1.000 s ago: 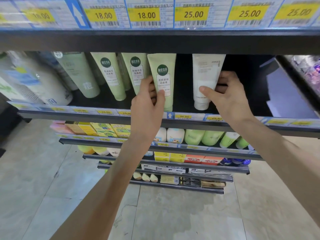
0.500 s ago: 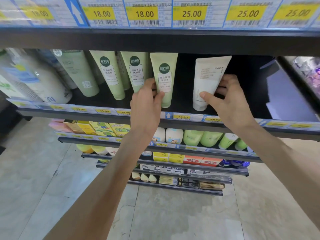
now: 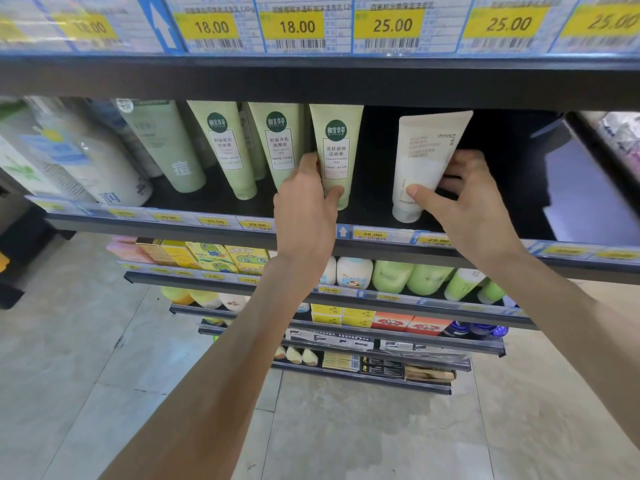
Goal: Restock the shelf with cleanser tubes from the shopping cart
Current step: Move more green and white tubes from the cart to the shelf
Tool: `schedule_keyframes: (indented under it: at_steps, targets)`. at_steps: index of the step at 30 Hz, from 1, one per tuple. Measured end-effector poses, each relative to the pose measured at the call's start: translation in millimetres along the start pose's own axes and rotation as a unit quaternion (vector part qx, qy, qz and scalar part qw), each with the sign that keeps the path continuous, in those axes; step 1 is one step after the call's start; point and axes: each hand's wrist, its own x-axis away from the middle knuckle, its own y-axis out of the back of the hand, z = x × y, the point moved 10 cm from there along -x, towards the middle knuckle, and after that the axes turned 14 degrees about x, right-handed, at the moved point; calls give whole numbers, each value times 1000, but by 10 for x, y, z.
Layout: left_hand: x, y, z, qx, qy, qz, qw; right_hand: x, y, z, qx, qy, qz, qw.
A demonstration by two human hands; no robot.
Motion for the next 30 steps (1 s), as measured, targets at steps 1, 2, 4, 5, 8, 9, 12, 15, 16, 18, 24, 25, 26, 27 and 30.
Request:
schedule_keyframes:
  at_steps: [1,2,4,5,8,9,12,15,16,18,24,25,26,27,30]
  targets:
    - [2,-4,4,-6,-1,-1,1000,0,0,1,1,1,0,1000]
    - [5,-6,13,-8,-2,0,1000,-1,0,-1,0,2,0,1000]
    - [14,-9,33,-8,-8,9,1000,-3,0,-4,-1,2,1,1000]
    - [27,-2,38,-9,-12,15,1000,-4,-1,-6,-1,1,1,1000]
    - [160,86,3,4,-39,15,999,-9,2,-12,-1,-1,-1,1000]
    - [251,142,-20,13,-54,9,998,-8,0,-13,1,-2,0,1000]
    - [546,307,-63,-3,-125,-24,992,-3,-6,-3,24,-2,5,1000]
    - [744,303,33,-59,-192,-33,979,-41,-12,19,51,4,5,999]
    - [778,274,81,-66,-201,-27,977,-72,-13,24,56,6,3,998]
    - [813,235,140,-69,-214,-22,974,-148,-20,20,63,4,0,998]
    - [810,221,206,-79,-235,-67,967,-507,-90,24,74,0,-7,997]
    - [816,211,214,-80,-238,-72,965,-572,-108,30,79,0,-6,997]
    - [820,202,221,-80,-240,-76,964,-635,-126,33,85,0,-6,996]
    - [819,194,225,-81,-242,-79,964,-692,-141,38,90,1,-7,996]
    - [811,189,231,-84,-244,-84,963,-834,-196,38,98,1,-8,995]
